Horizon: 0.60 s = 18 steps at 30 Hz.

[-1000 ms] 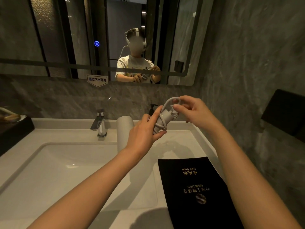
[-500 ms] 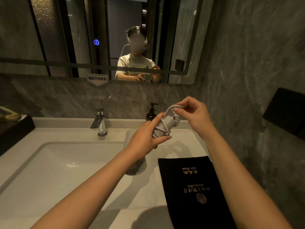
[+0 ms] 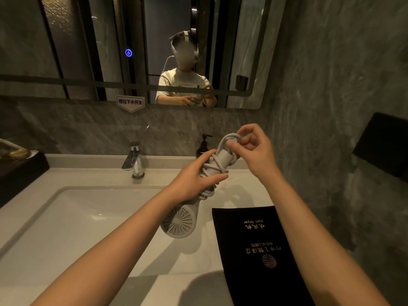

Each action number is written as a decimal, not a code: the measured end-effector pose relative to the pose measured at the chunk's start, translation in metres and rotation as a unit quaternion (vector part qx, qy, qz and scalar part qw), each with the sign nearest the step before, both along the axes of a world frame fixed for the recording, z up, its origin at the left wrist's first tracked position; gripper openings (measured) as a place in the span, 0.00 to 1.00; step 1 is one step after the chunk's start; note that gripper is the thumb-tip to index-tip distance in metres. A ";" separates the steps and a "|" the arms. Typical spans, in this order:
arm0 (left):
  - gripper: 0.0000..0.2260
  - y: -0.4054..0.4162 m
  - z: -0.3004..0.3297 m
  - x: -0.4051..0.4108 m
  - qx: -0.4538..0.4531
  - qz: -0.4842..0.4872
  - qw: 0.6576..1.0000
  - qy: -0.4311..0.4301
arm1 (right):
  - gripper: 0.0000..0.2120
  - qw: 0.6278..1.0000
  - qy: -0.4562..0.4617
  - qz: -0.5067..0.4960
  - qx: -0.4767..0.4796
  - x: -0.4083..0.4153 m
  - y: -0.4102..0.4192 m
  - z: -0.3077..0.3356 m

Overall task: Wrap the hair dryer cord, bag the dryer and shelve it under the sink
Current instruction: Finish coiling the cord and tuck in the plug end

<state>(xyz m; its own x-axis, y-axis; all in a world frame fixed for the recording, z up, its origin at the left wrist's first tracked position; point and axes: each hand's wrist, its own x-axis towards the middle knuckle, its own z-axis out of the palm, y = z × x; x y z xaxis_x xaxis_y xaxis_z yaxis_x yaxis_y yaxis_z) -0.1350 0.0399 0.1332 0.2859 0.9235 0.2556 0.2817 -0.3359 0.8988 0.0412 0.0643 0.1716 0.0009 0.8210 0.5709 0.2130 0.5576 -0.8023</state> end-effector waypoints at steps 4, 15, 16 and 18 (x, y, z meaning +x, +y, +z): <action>0.33 0.001 -0.003 0.007 0.003 -0.001 1.000 -0.015 | 0.11 0.999 0.034 -0.038 0.009 -0.005 0.003 -0.003; 0.26 0.001 -0.008 0.007 -0.049 -0.052 0.996 -0.054 | 0.07 0.983 -0.182 0.007 0.029 0.011 0.001 0.000; 0.26 0.001 -0.007 0.008 -0.056 -0.054 0.995 -0.061 | 0.06 0.981 -0.187 -0.009 0.047 0.009 0.001 0.000; 0.25 0.002 -0.006 0.010 -0.064 -0.051 0.994 -0.070 | 0.06 0.974 -0.214 -0.035 0.071 0.006 0.001 0.001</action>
